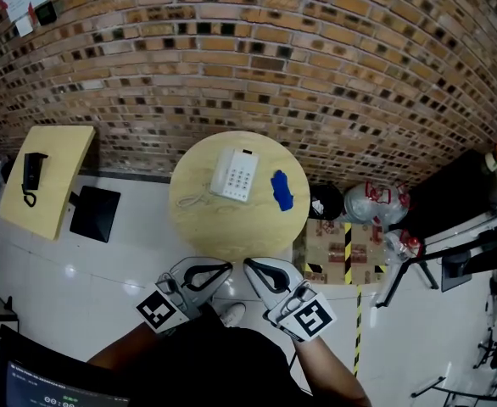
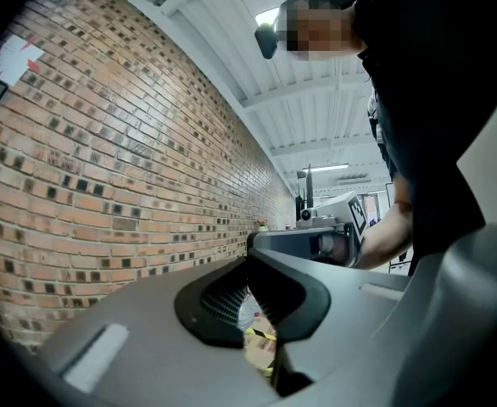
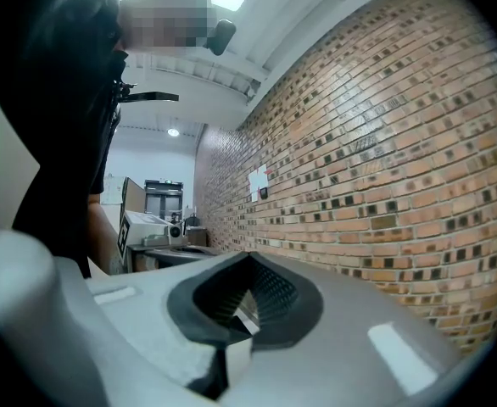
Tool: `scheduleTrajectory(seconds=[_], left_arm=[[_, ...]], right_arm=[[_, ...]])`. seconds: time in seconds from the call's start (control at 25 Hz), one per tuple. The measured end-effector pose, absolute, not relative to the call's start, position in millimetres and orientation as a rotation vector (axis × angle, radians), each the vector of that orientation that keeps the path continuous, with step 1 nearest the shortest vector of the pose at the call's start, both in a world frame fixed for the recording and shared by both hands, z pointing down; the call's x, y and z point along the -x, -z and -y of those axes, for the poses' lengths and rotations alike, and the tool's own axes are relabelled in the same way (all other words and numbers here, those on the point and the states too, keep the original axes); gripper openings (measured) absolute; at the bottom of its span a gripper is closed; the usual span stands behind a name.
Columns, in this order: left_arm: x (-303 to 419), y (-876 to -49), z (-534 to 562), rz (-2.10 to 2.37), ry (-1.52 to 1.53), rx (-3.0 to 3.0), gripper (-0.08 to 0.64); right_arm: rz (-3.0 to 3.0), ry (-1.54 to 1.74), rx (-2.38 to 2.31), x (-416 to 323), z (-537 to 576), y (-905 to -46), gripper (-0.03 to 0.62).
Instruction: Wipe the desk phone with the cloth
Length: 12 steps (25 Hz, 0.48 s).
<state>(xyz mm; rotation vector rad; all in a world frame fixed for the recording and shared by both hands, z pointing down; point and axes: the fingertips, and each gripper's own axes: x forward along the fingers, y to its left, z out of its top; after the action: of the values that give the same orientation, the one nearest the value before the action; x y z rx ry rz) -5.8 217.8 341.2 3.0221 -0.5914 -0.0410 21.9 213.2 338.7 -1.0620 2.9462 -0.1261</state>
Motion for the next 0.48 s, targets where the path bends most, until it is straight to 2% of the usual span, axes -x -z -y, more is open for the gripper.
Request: scheduleTrajectory(seconds=[0.48], left_arm=[[2.2, -342.0, -215.8, 0.585, 0.050, -3.021, -0.011]], right_arm=[[-2.954, 0.086, 1.026, -17.5, -214.3, -335.7, 0.000]])
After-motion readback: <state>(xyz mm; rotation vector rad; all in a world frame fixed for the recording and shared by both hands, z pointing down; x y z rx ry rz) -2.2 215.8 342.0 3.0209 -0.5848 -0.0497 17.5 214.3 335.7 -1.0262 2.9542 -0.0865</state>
